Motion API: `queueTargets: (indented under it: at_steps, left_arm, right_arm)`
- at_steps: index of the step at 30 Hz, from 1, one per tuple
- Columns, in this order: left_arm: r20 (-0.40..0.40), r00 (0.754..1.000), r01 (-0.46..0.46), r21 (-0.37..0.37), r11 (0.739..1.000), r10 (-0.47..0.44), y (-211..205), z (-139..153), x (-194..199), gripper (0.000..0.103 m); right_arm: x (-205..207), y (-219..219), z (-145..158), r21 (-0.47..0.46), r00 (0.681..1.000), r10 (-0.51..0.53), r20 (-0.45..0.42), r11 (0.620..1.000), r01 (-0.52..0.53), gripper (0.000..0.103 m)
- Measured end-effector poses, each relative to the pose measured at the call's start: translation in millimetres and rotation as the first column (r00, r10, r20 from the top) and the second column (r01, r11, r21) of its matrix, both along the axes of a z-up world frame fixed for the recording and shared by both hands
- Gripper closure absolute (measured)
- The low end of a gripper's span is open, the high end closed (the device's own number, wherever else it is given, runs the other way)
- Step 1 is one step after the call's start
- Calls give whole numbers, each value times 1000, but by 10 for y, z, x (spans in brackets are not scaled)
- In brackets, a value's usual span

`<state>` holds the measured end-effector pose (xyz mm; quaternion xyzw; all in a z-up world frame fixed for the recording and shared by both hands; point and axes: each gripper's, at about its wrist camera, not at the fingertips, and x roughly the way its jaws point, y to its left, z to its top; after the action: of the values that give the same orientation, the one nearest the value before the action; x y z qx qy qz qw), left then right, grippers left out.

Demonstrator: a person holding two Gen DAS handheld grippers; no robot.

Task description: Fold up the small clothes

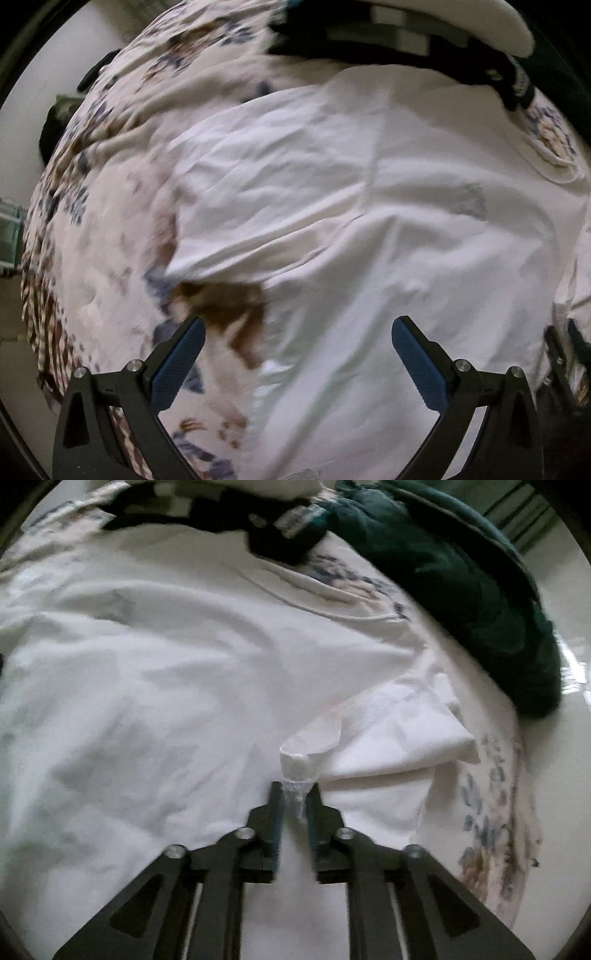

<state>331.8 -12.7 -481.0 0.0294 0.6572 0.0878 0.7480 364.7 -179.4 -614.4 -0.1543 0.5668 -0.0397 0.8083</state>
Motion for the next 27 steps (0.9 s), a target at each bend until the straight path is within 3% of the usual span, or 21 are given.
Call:
queueTargets:
  at_steps: [1,3,5,8,11,13,16,18,20,21,22,27]
  left_arm:
    - [-5,1000,-8,1,1000,8,46,-4,-22,0]
    - [-8,1000,-17,12,1000,17,115,-2,-52,0]
    - [3,1000,-6,36,999,6,106,18,-49,0]
    - [54,998,40,80,996,-44,-89,84,74,0]
    - [104,988,102,132,986,-116,-419,135,220,0]
    - [142,979,125,145,982,-146,-562,156,331,0]
    - [153,977,128,114,985,-145,-661,169,434,0]
    - [151,978,131,107,986,-146,-711,170,451,0]
    - [145,978,134,103,986,-148,-689,161,439,0]
    - [140,979,136,101,986,-149,-693,160,423,0]
    - [134,979,138,102,985,-151,-684,154,416,0]
    - [94,987,123,114,986,-134,-506,15,340,0]
  right_arm:
    - [-46,-80,100,31,999,-37,0,999,37,63]
    - [-50,-307,367,145,985,-171,14,975,167,61]
    - [28,-705,587,299,933,-361,-1,890,345,58]
    - [240,-1215,776,460,820,-569,-58,714,528,51]
    - [633,-1621,642,448,718,-672,-181,593,669,50]
    - [894,-1772,462,415,693,-678,-247,572,708,50]
    - [1190,-1769,115,340,679,-668,-305,590,732,50]
    - [1317,-1687,-44,272,694,-657,-293,639,720,53]
    - [1397,-1518,-69,185,740,-639,-212,717,672,73]
    - [1417,-1423,-44,151,762,-624,-171,748,646,91]
    - [1435,-1308,-2,124,788,-602,-124,779,615,96]
    - [1498,-733,160,97,896,-444,16,892,441,97]
